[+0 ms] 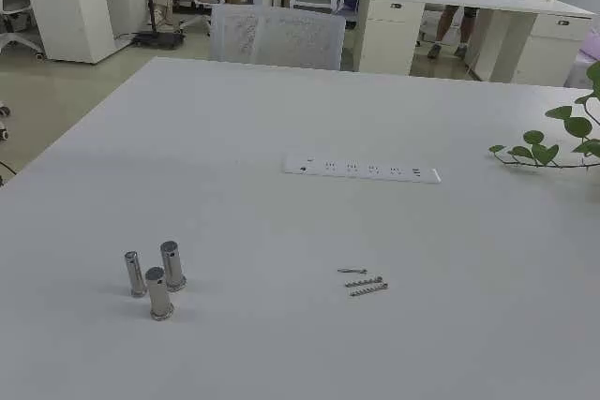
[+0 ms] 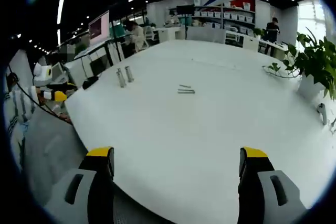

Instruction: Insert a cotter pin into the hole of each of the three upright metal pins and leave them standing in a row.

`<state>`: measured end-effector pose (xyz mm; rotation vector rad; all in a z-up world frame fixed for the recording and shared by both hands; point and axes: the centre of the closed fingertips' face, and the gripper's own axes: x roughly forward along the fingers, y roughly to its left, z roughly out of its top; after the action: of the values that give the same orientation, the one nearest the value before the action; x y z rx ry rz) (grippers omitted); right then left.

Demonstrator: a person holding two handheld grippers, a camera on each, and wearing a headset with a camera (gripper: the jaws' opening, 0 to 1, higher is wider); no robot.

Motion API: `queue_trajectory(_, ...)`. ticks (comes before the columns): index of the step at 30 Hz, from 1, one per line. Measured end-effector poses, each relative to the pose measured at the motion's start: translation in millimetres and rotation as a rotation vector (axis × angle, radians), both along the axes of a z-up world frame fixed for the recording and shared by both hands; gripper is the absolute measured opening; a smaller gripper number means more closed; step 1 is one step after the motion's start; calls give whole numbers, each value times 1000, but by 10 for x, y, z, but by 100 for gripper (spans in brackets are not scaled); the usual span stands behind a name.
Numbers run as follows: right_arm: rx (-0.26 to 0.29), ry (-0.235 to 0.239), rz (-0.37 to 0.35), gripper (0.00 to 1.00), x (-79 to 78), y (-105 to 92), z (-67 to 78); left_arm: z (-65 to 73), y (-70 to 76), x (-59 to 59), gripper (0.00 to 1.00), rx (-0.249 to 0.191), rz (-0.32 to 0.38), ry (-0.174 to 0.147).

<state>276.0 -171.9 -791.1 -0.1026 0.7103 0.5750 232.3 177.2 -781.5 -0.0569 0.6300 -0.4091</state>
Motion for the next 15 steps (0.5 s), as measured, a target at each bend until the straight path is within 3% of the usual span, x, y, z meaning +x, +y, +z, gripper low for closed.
queue_trajectory(15, -2, 8, 1, 100, 23, 20, -5, 0, -16, 67, 99, 6, -6, 6)
